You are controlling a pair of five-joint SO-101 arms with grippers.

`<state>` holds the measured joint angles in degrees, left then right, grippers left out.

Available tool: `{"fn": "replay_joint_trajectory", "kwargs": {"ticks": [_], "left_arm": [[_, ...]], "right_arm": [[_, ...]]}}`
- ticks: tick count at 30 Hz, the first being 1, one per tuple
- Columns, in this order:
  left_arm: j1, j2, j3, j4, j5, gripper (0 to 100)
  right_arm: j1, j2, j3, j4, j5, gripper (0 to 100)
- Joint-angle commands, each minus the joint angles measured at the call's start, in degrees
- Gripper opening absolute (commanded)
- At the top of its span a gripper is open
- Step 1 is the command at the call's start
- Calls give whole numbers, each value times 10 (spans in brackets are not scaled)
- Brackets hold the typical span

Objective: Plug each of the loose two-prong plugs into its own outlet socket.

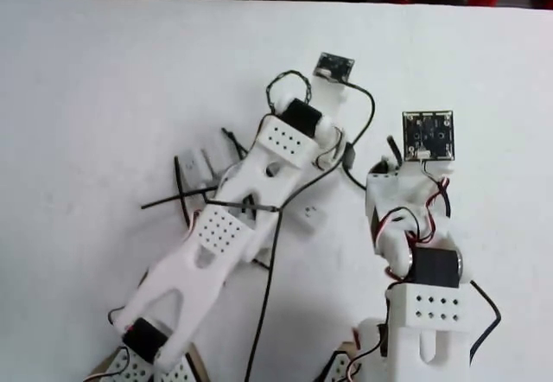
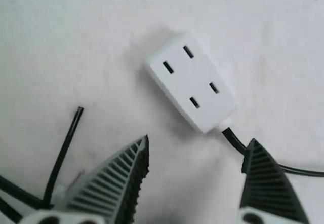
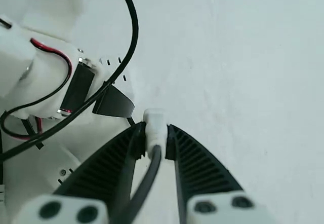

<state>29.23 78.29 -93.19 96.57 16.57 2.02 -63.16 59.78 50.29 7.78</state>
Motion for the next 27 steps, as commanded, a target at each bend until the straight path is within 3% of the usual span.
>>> {"fn": "replay_joint_trajectory", "kwargs": {"ticks": [1,22,27], "left_arm": [[22,-7,-23,20,0,294],[-42,-22,-18,60,-2,294],[-72,-79,-13,61,-147,251]], "right_arm": [[1,-4,-27,-7,-4,18],[1,-4,-27,-7,-4,18],[1,-4,-27,-7,-4,18]]}}
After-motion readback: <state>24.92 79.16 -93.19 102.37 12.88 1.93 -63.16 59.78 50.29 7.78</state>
